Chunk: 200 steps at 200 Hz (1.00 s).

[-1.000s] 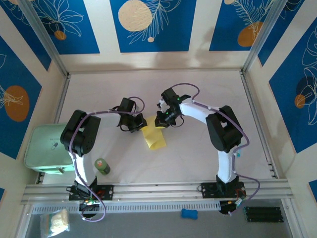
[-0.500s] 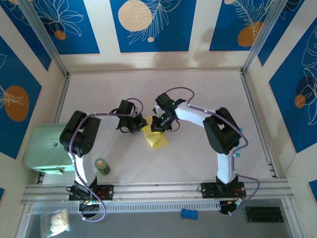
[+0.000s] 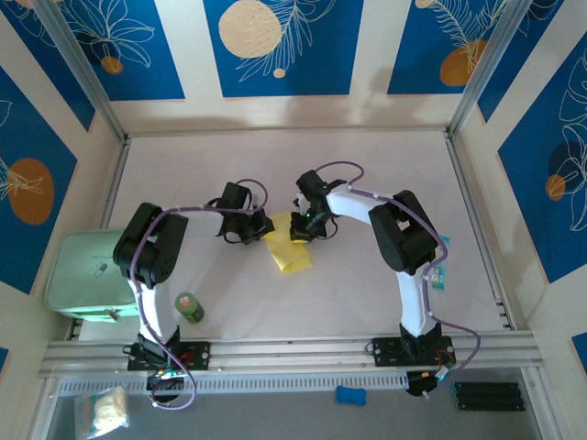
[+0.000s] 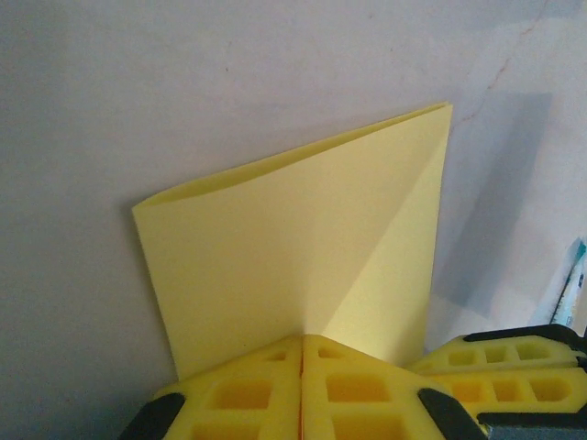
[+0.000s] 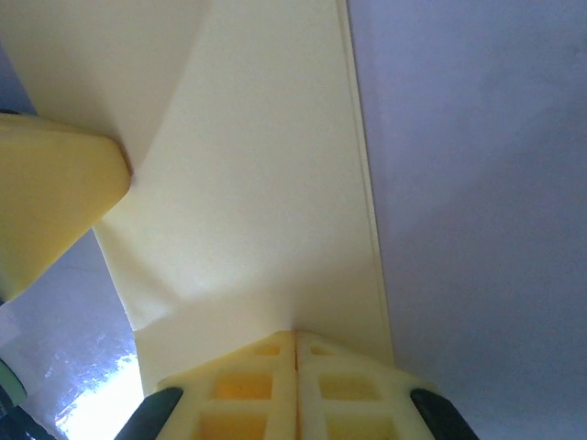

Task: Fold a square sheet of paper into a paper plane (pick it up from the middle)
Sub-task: First fold the square sheet of paper in half at the center of the table.

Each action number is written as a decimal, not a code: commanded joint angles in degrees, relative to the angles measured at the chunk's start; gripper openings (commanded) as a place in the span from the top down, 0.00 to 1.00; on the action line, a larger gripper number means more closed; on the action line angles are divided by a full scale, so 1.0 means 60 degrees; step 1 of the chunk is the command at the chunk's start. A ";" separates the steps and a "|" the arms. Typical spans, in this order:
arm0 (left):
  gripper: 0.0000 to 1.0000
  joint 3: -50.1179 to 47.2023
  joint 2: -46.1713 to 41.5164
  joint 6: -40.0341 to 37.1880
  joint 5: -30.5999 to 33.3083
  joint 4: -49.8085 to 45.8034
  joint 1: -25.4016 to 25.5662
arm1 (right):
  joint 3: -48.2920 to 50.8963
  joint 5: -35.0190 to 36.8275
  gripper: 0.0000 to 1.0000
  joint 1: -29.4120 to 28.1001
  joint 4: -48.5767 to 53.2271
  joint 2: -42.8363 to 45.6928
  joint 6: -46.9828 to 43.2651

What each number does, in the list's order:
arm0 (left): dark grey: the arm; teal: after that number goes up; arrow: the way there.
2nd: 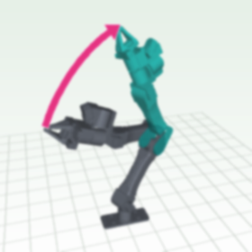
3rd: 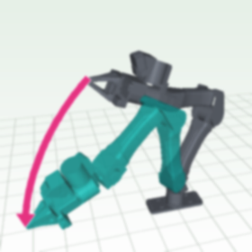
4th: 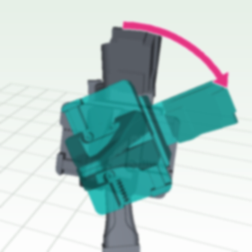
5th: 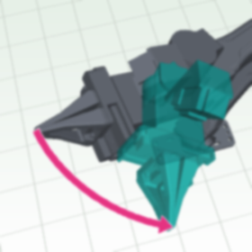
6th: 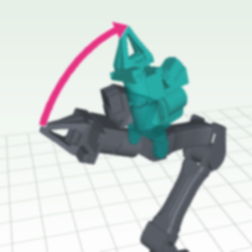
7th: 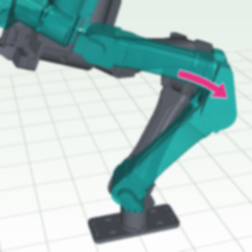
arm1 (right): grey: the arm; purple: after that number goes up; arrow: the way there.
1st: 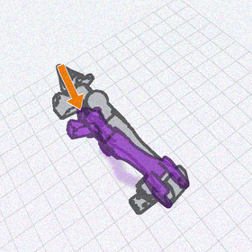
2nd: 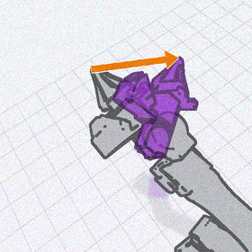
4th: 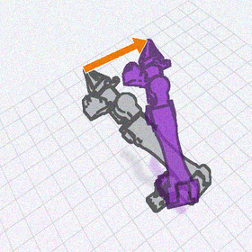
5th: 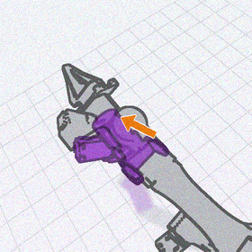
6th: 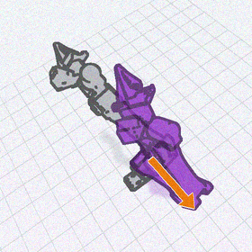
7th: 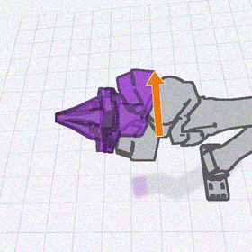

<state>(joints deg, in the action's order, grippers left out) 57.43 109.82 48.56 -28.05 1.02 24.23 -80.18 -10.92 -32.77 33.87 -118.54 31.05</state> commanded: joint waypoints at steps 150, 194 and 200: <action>0.89 -0.2329 -0.1495 0.2545 0.0544 0.1596 0.1444 | 0.1184 0.0446 0.96 0.0204 -0.0282 -0.0731 0.0392; 0.89 -0.2655 -0.1525 0.2280 0.0764 0.1066 0.1443 | 0.1136 0.0541 0.96 0.0248 -0.0226 -0.0813 0.0414; 0.89 -0.2719 -0.1536 0.2227 0.0772 0.1061 0.1451 | 0.1142 0.0558 0.96 0.0248 -0.0221 -0.0824 0.0407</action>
<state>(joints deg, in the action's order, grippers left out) 43.13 100.25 62.72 -24.75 9.82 32.53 -76.71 -15.09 -31.24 29.10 -118.19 33.06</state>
